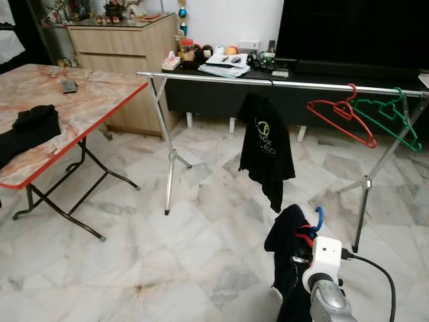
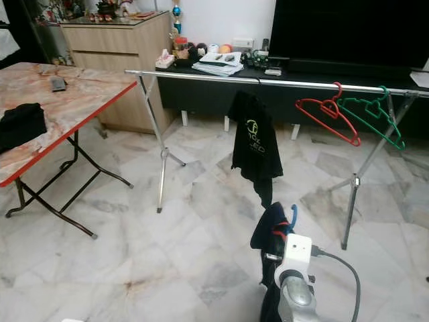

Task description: Hang hanger

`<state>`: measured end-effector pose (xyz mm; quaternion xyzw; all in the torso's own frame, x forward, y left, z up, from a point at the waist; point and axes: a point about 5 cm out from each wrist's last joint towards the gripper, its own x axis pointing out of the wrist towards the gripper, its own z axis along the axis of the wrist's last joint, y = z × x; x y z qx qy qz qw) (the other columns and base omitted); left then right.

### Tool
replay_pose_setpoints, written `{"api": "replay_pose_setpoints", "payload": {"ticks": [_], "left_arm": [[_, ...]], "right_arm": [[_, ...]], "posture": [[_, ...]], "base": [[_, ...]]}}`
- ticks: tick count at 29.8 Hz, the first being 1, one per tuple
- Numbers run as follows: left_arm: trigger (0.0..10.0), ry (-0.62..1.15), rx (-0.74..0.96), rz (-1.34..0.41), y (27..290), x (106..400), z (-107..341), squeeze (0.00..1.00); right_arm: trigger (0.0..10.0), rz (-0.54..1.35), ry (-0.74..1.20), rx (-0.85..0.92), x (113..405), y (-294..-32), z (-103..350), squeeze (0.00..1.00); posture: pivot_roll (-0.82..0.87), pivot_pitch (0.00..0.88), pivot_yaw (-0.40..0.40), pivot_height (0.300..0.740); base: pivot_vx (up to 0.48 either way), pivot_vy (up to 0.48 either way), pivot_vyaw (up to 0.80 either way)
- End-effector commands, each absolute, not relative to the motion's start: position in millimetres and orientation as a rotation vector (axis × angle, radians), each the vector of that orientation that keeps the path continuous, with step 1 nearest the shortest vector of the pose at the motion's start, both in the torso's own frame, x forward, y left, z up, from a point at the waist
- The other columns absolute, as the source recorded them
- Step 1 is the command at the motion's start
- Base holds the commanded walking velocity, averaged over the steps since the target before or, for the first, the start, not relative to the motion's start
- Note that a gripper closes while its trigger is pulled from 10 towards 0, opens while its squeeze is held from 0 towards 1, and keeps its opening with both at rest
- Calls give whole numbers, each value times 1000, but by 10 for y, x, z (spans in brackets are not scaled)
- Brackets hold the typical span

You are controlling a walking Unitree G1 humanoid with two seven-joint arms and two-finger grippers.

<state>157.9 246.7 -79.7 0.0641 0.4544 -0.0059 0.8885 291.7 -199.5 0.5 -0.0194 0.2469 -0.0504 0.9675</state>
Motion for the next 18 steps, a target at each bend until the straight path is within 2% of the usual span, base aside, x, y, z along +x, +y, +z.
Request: {"api": "replay_pose_setpoints", "payload": {"ticks": [1, 3, 6, 10, 12, 13, 15, 18], "left_arm": [[10000, 908, 205, -29, 2514, 1608, -759, 0], [10000, 882, 230, -39, 2511, 1632, -742, 0], [10000, 806, 297, -94, 2478, 1701, -690, 0], [10000, 759, 347, -178, 2423, 1751, -656, 0], [10000, 255, 530, -349, 2187, 2453, -49, 0], [10000, 287, 491, -412, 2087, 2791, 136, 0], [10000, 354, 450, -415, 2086, 2817, 109, 0], [10000, 101, 657, -529, 1963, 2887, 350, 0]], "right_arm": [[10000, 39, 513, -117, 3015, -1903, 71, 0], [10000, 108, 507, -145, 3053, -1876, 110, 0], [10000, 285, 479, -284, 3169, -1825, 250, 0], [10000, 430, 468, -341, 3226, -1758, 338, 0], [10000, 538, 460, -382, 3228, -1699, 365, 0], [10000, 634, 456, -430, 3220, -1660, 383, 0], [10000, 653, 458, -440, 3219, -1655, 387, 0], [10000, 846, 471, -459, 3178, -1604, 422, 0]], "posture": [[54, 0, 24, 740], [57, 0, 21, 740], [54, 0, 18, 740], [53, 0, 15, 740], [52, 0, 16, 740], [56, 0, 13, 740], [56, 0, 13, 740], [60, 0, 6, 740]], "base": [[0, 0, 0], [0, 0, 0], [0, 0, 0], [0, 0, 0], [0, 0, 0], [0, 0, 0], [0, 0, 0], [0, 0, 0]]}}
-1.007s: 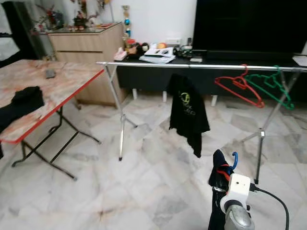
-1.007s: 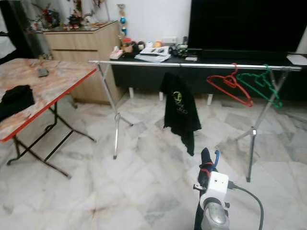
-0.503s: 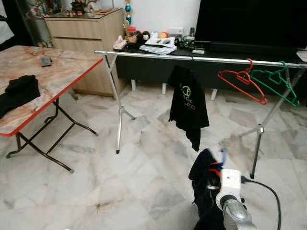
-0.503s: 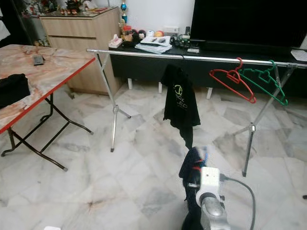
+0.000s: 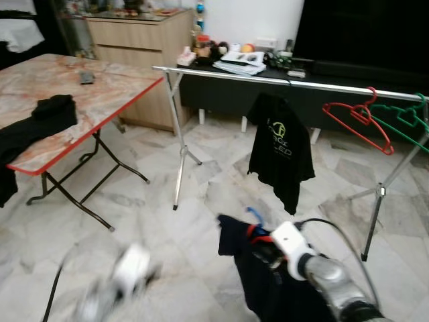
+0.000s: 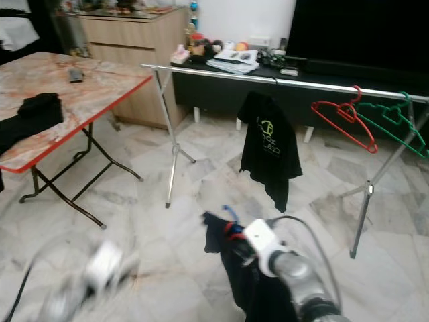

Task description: Hang hanger

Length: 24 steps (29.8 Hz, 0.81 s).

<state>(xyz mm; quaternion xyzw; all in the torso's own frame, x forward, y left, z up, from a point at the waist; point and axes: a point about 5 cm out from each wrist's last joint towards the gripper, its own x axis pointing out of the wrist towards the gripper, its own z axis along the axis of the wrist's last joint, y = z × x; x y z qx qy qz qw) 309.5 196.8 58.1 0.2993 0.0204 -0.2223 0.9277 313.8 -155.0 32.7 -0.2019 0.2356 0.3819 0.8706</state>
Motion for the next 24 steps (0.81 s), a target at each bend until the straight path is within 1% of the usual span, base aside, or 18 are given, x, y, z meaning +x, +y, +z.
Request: {"api": "replay_pose_setpoints", "payload": {"ticks": [1, 2, 4, 6, 7, 8, 10, 14, 20, 24], "left_arm": [[10000, 51, 682, -595, 1923, 2851, 382, 0], [10000, 51, 682, -595, 1923, 2851, 382, 0], [10000, 60, 672, -647, 1911, 2803, 354, 0], [10000, 281, 588, -664, 1926, 2946, 299, 0], [10000, 281, 588, -664, 1926, 2946, 299, 0], [10000, 399, 570, -730, 1894, 3017, 295, 0], [10000, 420, 602, -783, 1873, 3010, 292, 0], [10000, 446, 646, -821, 1870, 2973, 247, 0], [10000, 487, 618, -821, 1887, 2943, 200, 0], [10000, 516, 613, -803, 1909, 2958, 200, 0]], "right_arm": [[10000, 953, 489, -498, 3139, -1596, 424, 0], [10000, 953, 489, -498, 3139, -1596, 424, 0], [10000, 1019, 495, -528, 3120, -1601, 435, 0], [10000, 1077, 483, -538, 3127, -1595, 486, 0], [10000, 1077, 483, -538, 3127, -1595, 486, 0], [10000, 1124, 468, -539, 3159, -1587, 562, 0], [10000, 1148, 459, -544, 3185, -1585, 615, 0], [10000, 1189, 427, -561, 3224, -1561, 708, 0], [10000, 1310, 331, -576, 3258, -1463, 916, 0], [10000, 1351, 294, -573, 3259, -1445, 1000, 0]], "posture": [[63, 0, 0, 740], [63, 0, 0, 740], [67, 0, -6, 740], [70, 0, -8, 740], [70, 0, -8, 740], [68, 0, -11, 740], [67, 0, -14, 740], [68, 0, -18, 740], [66, 0, -24, 740], [60, 0, -25, 740]], "base": [[0, 0, 0], [0, 0, 0], [0, 0, 0], [0, 0, 0], [0, 0, 0], [0, 0, 0], [0, 0, 0], [0, 0, 0], [0, 0, 0], [0, 0, 0]]}}
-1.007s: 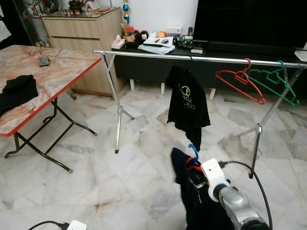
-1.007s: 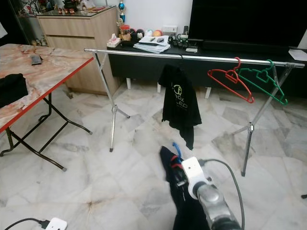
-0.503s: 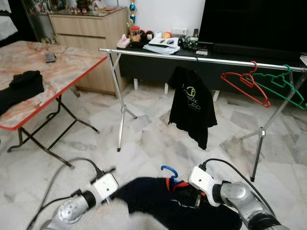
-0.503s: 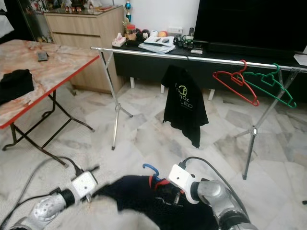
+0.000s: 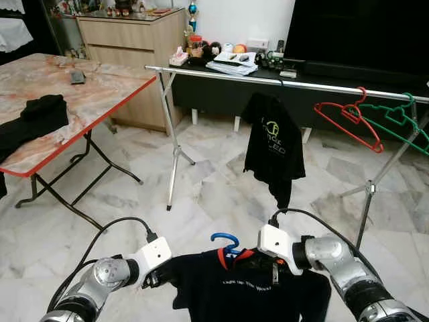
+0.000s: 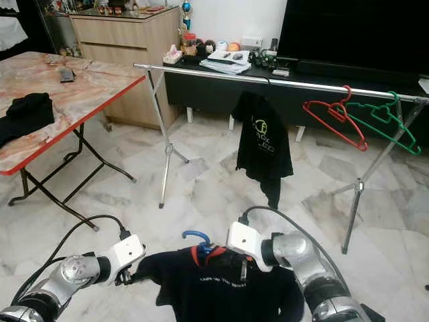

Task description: Hang hanger

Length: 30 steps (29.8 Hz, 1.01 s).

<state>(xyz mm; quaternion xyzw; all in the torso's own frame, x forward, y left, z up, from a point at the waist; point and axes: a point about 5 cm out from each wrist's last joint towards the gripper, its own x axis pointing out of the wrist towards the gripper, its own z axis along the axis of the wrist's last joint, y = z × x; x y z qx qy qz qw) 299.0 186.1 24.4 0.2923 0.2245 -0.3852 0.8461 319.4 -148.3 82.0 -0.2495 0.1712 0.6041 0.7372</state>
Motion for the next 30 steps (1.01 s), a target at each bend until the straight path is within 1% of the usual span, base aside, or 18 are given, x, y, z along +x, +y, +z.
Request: {"api": "replay_pose_setpoints", "payload": {"ticks": [1, 7, 8, 9, 30], "left_arm": [[10000, 518, 611, -796, 1915, 2961, 200, 0], [10000, 540, 598, -795, 1925, 2956, 188, 0], [3922, 543, 598, -790, 1931, 2956, 186, 0], [0, 544, 591, -788, 1931, 2956, 186, 0], [0, 548, 555, -743, 1921, 2974, 180, 0]], "right_arm": [[10000, 1361, 285, -578, 3257, -1444, 1020, 0], [10000, 1381, 260, -601, 3261, -1474, 1096, 0], [10000, 1380, 255, -605, 3266, -1492, 1123, 0], [10000, 1380, 254, -607, 3268, -1501, 1133, 0], [10000, 1370, 223, -586, 3280, -1476, 1209, 0]], "posture": [[60, 0, -25, 740], [55, 0, -26, 740], [49, 0, -28, 740], [49, 0, -29, 740], [51, 0, -31, 740]], "base": [[0, 0, 0], [0, 0, 0], [0, 0, 0], [0, 0, 0], [0, 0, 0]]}}
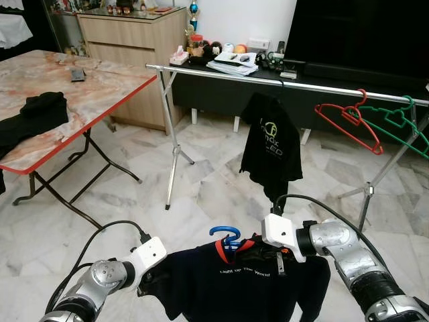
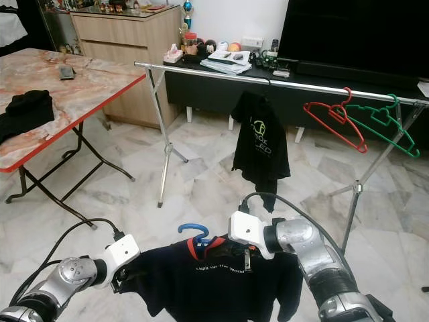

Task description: Hang hanger

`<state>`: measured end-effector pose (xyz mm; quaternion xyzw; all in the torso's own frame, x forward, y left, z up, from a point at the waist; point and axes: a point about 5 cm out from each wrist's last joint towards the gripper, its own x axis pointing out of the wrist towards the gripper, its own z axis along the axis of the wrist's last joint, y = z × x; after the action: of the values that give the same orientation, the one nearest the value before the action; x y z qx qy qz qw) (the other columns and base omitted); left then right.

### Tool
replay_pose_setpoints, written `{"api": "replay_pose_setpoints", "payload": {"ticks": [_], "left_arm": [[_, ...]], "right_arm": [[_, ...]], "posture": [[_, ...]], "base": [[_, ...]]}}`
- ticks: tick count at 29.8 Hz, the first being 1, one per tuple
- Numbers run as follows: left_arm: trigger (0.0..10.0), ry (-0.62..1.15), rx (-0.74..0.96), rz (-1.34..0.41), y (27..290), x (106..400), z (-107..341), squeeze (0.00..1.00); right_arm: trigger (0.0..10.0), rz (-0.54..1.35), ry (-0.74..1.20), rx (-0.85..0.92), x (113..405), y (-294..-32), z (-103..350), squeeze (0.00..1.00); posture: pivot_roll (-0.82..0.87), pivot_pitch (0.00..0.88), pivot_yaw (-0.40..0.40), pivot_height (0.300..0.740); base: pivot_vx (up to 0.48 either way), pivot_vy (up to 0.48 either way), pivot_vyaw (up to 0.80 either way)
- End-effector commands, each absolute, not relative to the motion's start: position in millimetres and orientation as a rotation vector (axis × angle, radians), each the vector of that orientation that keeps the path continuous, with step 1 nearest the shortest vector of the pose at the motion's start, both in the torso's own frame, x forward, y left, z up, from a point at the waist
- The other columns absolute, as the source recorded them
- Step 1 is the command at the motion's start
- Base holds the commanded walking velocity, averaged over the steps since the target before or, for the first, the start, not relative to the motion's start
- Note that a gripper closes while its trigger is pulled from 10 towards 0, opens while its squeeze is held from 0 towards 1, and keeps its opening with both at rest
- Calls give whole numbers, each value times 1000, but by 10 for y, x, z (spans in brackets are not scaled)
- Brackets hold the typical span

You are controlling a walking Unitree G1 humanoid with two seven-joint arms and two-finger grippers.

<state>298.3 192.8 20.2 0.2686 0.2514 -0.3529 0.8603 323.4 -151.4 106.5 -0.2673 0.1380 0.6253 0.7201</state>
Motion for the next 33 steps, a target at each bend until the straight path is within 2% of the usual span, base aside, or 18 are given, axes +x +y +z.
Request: {"api": "replay_pose_setpoints", "payload": {"ticks": [1, 16, 21, 26, 30, 32, 33], "left_arm": [[0, 549, 555, -742, 1922, 2975, 180, 0], [0, 564, 590, -708, 1986, 2994, 192, 0], [0, 555, 597, -641, 2036, 3009, 199, 0], [0, 547, 639, -511, 2146, 3030, 207, 0], [0, 578, 659, -455, 2190, 3006, 163, 0], [0, 598, 671, -413, 2227, 2996, 143, 0], [0, 619, 660, -379, 2254, 2986, 126, 0]], "right_arm": [[10000, 1369, 222, -584, 3278, -1475, 1207, 0], [10000, 1317, 229, -612, 3302, -1526, 1199, 0], [10000, 1244, 285, -687, 3331, -1595, 1123, 0], [10000, 1019, 393, -795, 3424, -1740, 983, 0], [10000, 874, 428, -803, 3488, -1805, 950, 0], [10000, 763, 430, -821, 3542, -1849, 956, 0], [10000, 624, 421, -806, 3603, -1904, 976, 0]], "posture": [[50, 0, -31, 740], [53, 0, -29, 740], [53, 0, -30, 740], [56, 0, -29, 740], [59, 0, -27, 740], [56, 0, -26, 740], [56, 0, -27, 740]], "base": [[0, 0, 0], [0, 0, 0], [0, 0, 0], [0, 0, 0], [0, 0, 0], [0, 0, 0], [0, 0, 0]]}}
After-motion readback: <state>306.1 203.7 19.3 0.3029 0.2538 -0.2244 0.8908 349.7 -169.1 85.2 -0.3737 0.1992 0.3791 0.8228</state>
